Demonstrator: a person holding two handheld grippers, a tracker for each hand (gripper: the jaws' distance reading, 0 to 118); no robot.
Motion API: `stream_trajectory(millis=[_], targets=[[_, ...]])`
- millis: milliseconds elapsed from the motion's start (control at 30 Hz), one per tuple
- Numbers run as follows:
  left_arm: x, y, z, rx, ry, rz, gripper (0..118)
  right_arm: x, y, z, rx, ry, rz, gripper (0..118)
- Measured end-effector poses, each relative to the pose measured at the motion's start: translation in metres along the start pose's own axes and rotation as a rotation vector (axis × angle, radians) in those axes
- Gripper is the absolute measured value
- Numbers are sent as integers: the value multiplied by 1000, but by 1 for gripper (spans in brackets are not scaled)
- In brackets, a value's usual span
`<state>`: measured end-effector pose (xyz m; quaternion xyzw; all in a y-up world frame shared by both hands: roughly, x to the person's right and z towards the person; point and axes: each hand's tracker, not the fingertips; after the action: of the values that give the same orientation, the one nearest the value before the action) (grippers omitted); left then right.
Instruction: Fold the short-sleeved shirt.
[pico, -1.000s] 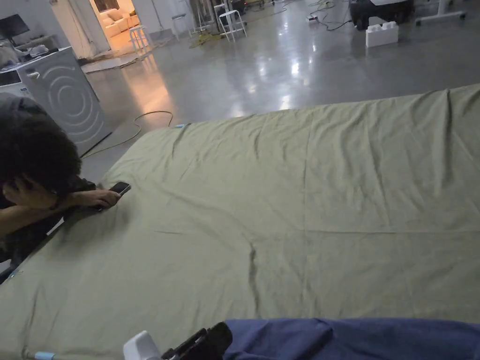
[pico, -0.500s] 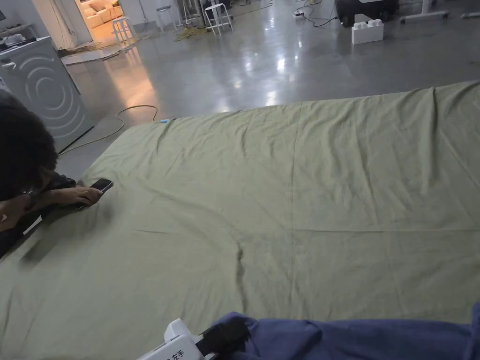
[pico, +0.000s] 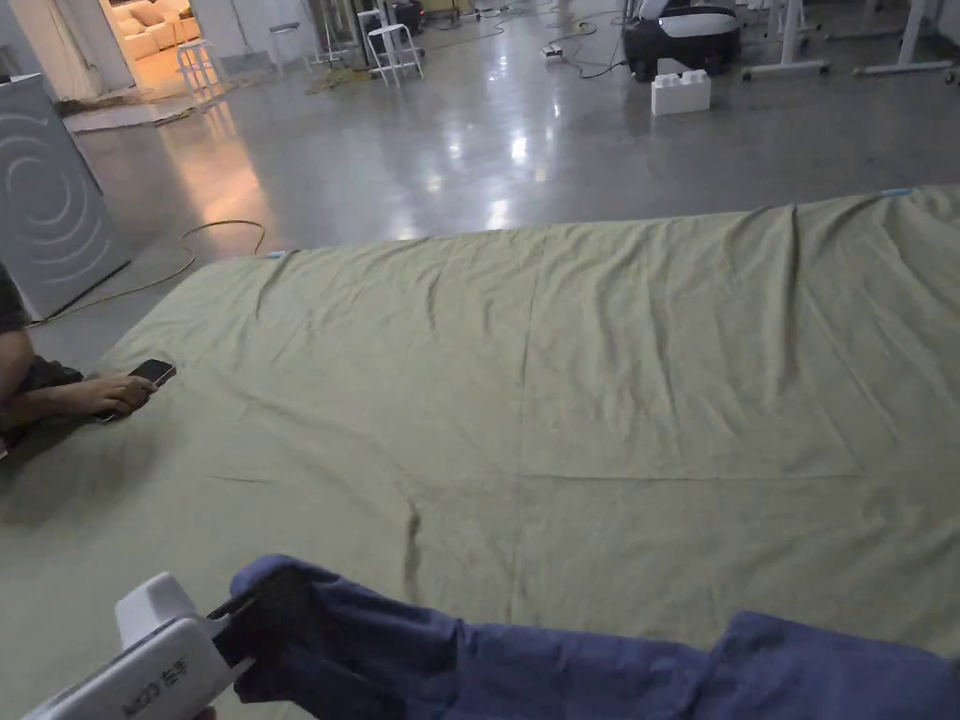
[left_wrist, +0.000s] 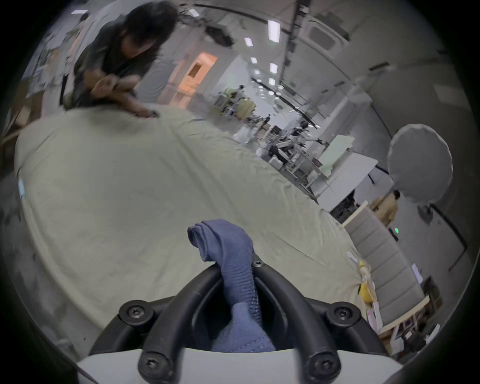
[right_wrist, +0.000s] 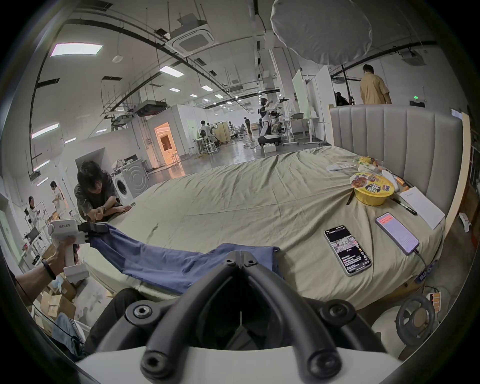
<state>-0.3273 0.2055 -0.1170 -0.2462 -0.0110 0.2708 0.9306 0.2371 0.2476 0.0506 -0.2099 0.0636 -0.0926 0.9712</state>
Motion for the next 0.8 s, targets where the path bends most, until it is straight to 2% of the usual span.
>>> stream_trajectory(millis=[100, 200, 300, 400, 433, 500, 533, 567, 667, 733, 767, 800], targets=[[59, -35, -16, -19, -64, -58, 8, -2, 2, 6, 17, -3, -13, 0], [113, -81, -46, -130, -164, -73, 8, -3, 3, 16, 30, -3, -5, 0], [155, -130, -78, -237, -179, -154, 8, 1, -1, 27, 32, -9, -11, 0], [176, -163, -104, -319, -134, -206, 9, 14, -12, 39, 34, -39, -34, 0], [180, -169, -113, -351, -133, -219, 14, 17, -15, 42, 32, -49, -41, 0], [185, -174, -122, -414, -115, -241, 59, 27, -22, 45, 21, -64, -59, 0], [183, -167, -118, -404, -137, -223, 74, 31, -25, 45, 13, -70, -66, 0], [184, -159, -111, -375, -185, -202, 78, 34, -27, 45, 9, -77, -71, 0], [190, -124, -81, -219, -212, -225, 78, 47, -38, 42, -4, -69, -103, 0], [183, -106, -65, -133, -237, -203, 71, 48, -40, 39, -14, -65, -111, 0], [178, -102, -61, -117, -250, -185, 50, 45, -39, 38, -18, -63, -105, 0], [173, -102, -60, -133, -253, -162, 21, 44, -40, 37, -20, -62, -96, 0]])
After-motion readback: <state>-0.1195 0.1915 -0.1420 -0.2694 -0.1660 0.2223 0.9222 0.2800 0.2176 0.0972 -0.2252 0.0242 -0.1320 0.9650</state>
